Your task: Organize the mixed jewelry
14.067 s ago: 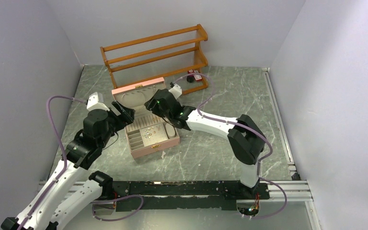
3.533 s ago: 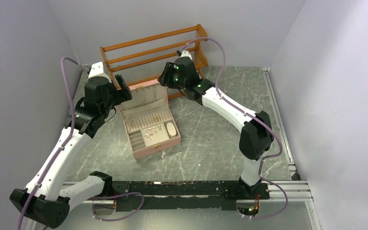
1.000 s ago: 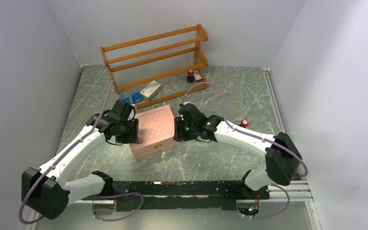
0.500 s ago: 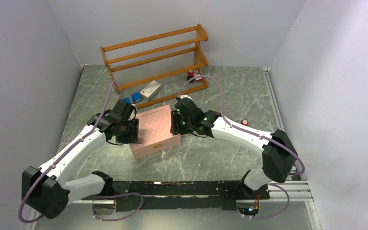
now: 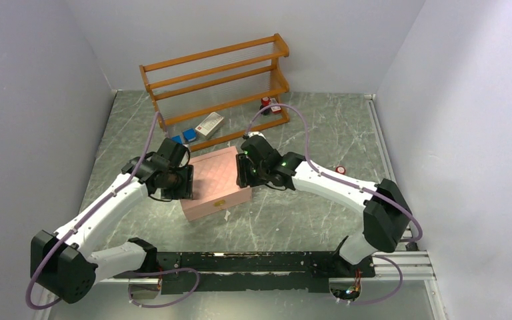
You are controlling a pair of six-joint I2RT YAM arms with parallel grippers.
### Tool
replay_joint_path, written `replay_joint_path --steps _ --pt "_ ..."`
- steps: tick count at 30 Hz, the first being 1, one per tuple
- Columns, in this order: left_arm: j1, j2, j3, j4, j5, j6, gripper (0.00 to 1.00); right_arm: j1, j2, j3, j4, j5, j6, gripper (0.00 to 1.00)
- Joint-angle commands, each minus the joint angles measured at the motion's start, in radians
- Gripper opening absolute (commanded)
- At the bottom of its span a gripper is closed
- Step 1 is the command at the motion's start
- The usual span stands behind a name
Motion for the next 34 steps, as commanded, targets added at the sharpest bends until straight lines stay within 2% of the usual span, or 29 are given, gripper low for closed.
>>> replay_joint_path --steps 1,7,10,12,14,15,16,18,26,34 --pt "-0.019 -0.039 0.066 0.057 -0.024 -0.024 0.54 0.003 -0.086 -0.024 -0.006 0.095 -0.048 0.51" --pt "-0.019 -0.266 0.15 0.051 -0.176 0.008 0.59 0.002 -0.443 -0.207 0.022 0.268 -0.047 0.6" --pt "-0.018 -0.387 0.169 0.052 -0.229 0.013 0.64 0.002 -0.615 -0.242 -0.036 0.342 -0.037 0.65" --pt "-0.017 -0.447 0.185 0.036 -0.257 0.013 0.68 0.002 -0.705 -0.234 -0.102 0.396 -0.01 0.73" --pt "-0.018 -0.496 0.209 0.006 -0.29 0.013 0.75 0.002 -0.77 -0.204 -0.181 0.457 0.013 0.77" --pt "-0.018 -0.517 0.226 -0.009 -0.305 0.022 0.84 0.001 -0.805 -0.185 -0.218 0.486 0.024 0.8" --pt "-0.018 -0.535 0.247 -0.03 -0.319 0.033 0.89 0.002 -0.829 -0.168 -0.248 0.511 0.028 0.85" --pt "-0.017 -0.561 0.304 -0.092 -0.35 0.055 0.93 0.002 -0.87 -0.131 -0.296 0.546 0.027 0.89" --pt "-0.017 -0.619 0.56 -0.268 -0.458 0.082 0.98 0.001 -0.931 0.025 -0.432 0.615 0.0 0.99" --pt "-0.018 -0.629 0.605 -0.285 -0.451 0.078 0.98 0.001 -0.927 0.063 -0.423 0.613 -0.038 1.0"
